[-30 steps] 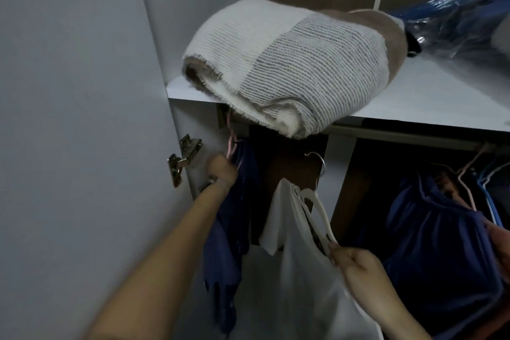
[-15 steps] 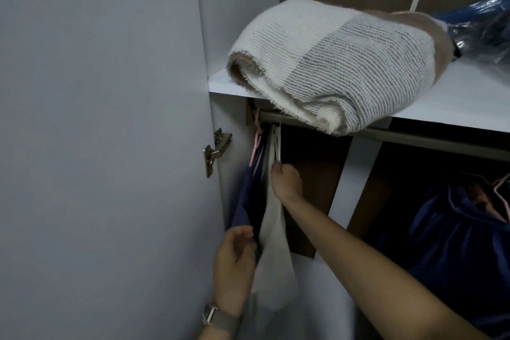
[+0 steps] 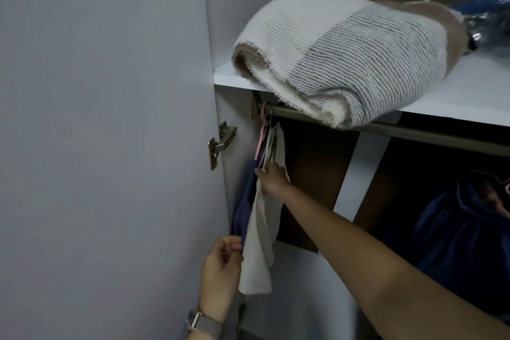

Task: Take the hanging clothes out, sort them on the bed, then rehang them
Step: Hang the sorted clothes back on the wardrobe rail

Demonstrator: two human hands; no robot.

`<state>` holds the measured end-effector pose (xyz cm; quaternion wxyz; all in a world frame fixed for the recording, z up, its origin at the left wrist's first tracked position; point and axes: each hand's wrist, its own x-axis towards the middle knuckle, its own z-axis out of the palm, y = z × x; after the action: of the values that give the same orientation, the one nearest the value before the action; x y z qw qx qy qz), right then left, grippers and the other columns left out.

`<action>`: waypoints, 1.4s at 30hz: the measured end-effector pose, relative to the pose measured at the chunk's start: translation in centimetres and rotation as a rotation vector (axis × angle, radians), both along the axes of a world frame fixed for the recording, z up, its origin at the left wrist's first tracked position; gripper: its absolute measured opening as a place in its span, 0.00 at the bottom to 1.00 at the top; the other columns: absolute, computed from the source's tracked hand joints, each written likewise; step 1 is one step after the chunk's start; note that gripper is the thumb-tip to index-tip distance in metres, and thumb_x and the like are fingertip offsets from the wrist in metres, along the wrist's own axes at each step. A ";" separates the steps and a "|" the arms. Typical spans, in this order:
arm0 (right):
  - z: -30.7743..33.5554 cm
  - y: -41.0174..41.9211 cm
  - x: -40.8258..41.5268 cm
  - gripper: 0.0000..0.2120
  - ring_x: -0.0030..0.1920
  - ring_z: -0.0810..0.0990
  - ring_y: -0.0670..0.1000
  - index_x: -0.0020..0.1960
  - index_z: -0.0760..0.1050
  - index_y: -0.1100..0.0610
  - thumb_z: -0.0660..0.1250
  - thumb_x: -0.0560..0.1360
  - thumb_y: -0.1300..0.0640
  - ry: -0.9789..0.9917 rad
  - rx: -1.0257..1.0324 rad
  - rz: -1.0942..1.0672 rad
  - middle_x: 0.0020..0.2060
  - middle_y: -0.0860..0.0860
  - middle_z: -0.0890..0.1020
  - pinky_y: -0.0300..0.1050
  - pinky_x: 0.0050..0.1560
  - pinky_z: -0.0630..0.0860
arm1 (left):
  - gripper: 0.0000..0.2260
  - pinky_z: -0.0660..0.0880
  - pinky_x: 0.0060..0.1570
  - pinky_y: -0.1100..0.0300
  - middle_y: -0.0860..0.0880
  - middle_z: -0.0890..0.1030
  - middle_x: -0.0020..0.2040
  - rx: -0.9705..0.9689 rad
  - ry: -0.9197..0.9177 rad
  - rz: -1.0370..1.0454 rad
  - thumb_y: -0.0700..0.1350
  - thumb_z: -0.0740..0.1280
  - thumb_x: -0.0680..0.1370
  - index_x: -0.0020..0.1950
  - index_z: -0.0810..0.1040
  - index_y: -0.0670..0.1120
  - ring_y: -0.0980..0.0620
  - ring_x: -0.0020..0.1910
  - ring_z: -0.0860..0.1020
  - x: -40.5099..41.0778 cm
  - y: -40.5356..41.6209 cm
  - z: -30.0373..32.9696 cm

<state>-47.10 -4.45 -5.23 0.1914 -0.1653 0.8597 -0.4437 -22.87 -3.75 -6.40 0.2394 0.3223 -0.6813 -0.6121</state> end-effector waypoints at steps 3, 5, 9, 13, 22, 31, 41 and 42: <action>-1.0 4.9 1.6 0.24 0.58 0.73 0.53 0.68 0.62 0.56 0.66 0.76 0.51 0.011 -0.127 0.067 0.59 0.52 0.70 0.50 0.58 0.75 | 0.12 0.73 0.41 0.59 0.46 0.80 0.42 -0.032 -0.053 -0.135 0.32 0.59 0.77 0.44 0.77 0.47 0.50 0.38 0.76 -1.6 0.6 0.0; -2.2 9.8 2.6 0.22 0.53 0.74 0.50 0.68 0.61 0.55 0.63 0.79 0.51 -0.078 -0.087 0.128 0.56 0.50 0.72 0.45 0.52 0.77 | 0.11 0.74 0.46 0.57 0.49 0.80 0.44 -0.081 -0.110 -0.246 0.35 0.60 0.78 0.44 0.77 0.50 0.51 0.42 0.78 -3.0 1.7 0.1; -5.1 21.2 4.1 0.12 0.50 0.76 0.48 0.61 0.70 0.52 0.62 0.79 0.52 -0.197 0.123 0.074 0.49 0.47 0.75 0.39 0.48 0.76 | 0.06 0.71 0.39 0.71 0.50 0.77 0.40 -0.134 -0.194 -0.493 0.38 0.60 0.79 0.49 0.74 0.47 0.54 0.39 0.76 -6.8 5.5 0.3; -6.8 30.8 5.7 0.07 0.43 0.76 0.45 0.53 0.76 0.56 0.63 0.77 0.59 -0.232 0.218 -0.092 0.42 0.47 0.77 0.29 0.35 0.71 | 0.11 0.74 0.53 0.59 0.41 0.78 0.52 -0.202 -0.349 -0.693 0.36 0.60 0.78 0.60 0.73 0.40 0.44 0.51 0.77 -12.0 12.0 -1.7; -9.1 49.1 26.1 0.05 0.46 0.77 0.47 0.45 0.77 0.55 0.63 0.75 0.58 -0.214 0.241 -0.735 0.44 0.51 0.81 0.36 0.46 0.69 | 0.09 0.73 0.51 0.58 0.44 0.80 0.53 -0.502 -0.438 -1.401 0.39 0.62 0.77 0.57 0.74 0.46 0.46 0.52 0.78 -13.1 27.9 -5.6; -10.5 50.8 58.7 0.07 0.35 0.75 0.37 0.48 0.73 0.47 0.69 0.72 0.56 -0.343 0.117 -1.655 0.40 0.42 0.79 0.29 0.38 0.69 | 0.08 0.75 0.50 0.55 0.43 0.82 0.48 -0.699 -0.218 -2.093 0.37 0.62 0.75 0.50 0.75 0.49 0.43 0.49 0.80 5.2 44.6 -7.4; -10.3 37.8 91.3 0.04 0.37 0.78 0.47 0.48 0.77 0.50 0.69 0.74 0.55 -0.281 -0.034 -2.566 0.39 0.49 0.82 0.43 0.43 0.74 | 0.08 0.73 0.47 0.59 0.47 0.82 0.45 -0.853 0.113 -2.756 0.40 0.62 0.76 0.52 0.76 0.50 0.47 0.46 0.80 35.0 51.1 -4.5; -10.8 36.1 94.0 0.04 0.39 0.80 0.48 0.48 0.77 0.51 0.69 0.73 0.56 -0.279 -0.050 -2.627 0.40 0.50 0.82 0.47 0.46 0.77 | 0.08 0.73 0.47 0.59 0.47 0.82 0.45 -0.853 0.136 -2.798 0.40 0.62 0.76 0.51 0.76 0.50 0.47 0.46 0.80 38.1 51.0 -4.4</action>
<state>46.86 31.64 -15.99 -0.2954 0.8292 0.3440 -0.3268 15.26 47.30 -10.84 -0.4311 -0.7107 -0.5449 -0.1101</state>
